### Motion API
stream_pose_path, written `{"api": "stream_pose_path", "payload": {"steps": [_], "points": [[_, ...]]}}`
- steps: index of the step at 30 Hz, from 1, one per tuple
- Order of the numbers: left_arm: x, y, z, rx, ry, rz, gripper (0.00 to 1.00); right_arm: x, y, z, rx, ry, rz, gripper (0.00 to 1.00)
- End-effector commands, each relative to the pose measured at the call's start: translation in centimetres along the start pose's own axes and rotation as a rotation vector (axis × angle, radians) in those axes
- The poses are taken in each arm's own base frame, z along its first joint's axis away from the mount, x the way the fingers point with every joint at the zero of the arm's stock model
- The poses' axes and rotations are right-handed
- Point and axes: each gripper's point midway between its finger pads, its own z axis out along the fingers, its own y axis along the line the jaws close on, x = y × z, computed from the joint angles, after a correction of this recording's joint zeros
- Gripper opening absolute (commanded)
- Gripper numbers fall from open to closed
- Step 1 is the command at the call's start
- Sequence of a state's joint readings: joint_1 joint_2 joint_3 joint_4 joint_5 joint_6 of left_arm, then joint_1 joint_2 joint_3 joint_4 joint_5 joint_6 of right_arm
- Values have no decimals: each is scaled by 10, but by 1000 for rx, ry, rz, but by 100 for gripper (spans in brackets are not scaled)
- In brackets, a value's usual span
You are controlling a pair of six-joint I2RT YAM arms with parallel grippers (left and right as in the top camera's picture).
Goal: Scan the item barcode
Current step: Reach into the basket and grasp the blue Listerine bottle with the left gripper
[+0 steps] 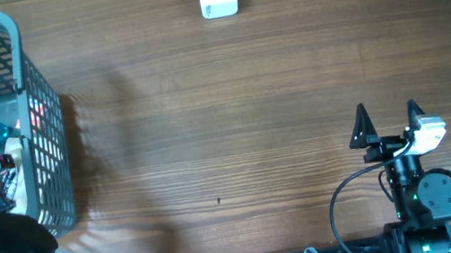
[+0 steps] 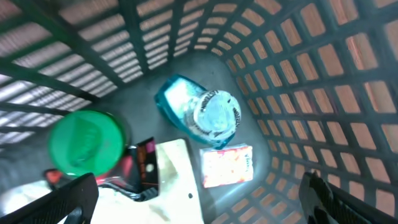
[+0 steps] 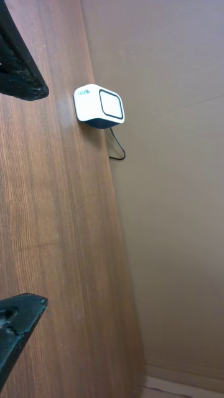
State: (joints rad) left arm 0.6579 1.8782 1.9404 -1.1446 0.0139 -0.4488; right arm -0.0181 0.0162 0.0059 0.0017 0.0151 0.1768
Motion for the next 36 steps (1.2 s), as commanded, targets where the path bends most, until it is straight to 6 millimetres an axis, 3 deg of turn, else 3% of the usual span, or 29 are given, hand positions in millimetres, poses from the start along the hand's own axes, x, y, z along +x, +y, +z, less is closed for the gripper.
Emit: {"api": "stream_pose_path", "payload": {"steps": [1, 6, 12, 22, 26, 29, 31, 36], "points": [[-2, -5, 3, 33, 14, -63, 100, -2, 4, -1, -22, -9, -19, 100], [-13, 9, 7, -46, -53, -229, 100, -2, 4, -1, -22, -9, -18, 100], [-16, 14, 23, -85, -62, -305, 100, -2, 4, -1, -22, -9, -18, 100], [-8, -2, 80, -95, -20, -291, 100, -2, 4, -1, -22, -9, -18, 100], [-7, -14, 85, -77, -30, -274, 100, -2, 4, -1, -22, -9, -18, 100], [-7, -18, 85, -70, -32, -269, 87, -2, 4, -1, -22, -9, -18, 100], [-6, -17, 85, -70, -32, -269, 66, -2, 4, -1, -22, -9, -18, 100], [-6, -16, 85, -75, -29, -271, 59, -2, 4, -1, -22, -9, -18, 100]]}}
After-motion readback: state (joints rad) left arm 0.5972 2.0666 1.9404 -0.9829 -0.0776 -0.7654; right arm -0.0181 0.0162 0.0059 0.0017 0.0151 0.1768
